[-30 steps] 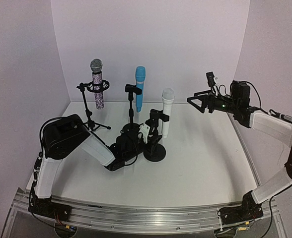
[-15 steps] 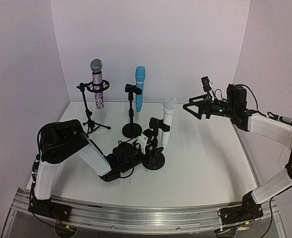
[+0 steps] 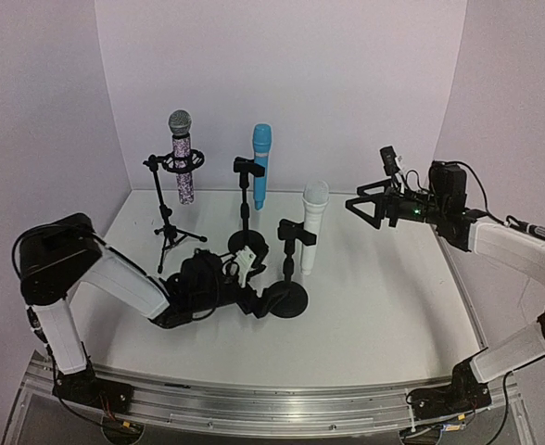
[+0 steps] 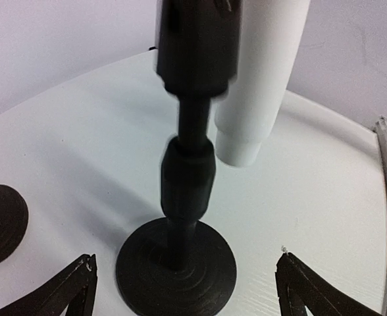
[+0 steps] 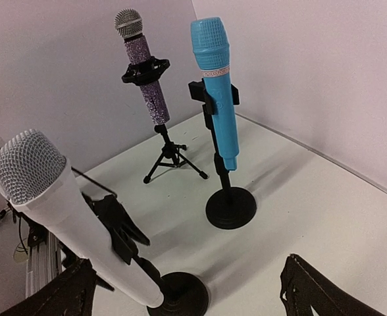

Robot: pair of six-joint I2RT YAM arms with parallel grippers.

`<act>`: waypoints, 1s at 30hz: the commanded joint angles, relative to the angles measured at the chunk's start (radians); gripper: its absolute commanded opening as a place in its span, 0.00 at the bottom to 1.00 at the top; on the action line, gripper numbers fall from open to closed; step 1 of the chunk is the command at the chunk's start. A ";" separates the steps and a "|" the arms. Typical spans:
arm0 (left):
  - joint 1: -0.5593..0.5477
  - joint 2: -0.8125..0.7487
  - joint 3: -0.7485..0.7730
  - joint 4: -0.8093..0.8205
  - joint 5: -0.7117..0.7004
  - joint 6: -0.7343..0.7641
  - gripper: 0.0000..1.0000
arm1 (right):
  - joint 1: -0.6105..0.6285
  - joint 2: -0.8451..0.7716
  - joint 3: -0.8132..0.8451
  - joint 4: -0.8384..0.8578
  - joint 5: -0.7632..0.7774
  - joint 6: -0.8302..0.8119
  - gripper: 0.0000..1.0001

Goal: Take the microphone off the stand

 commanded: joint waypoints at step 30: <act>0.333 0.087 0.740 -0.693 1.032 0.384 0.93 | 0.286 0.018 0.134 -0.164 0.200 -0.178 0.93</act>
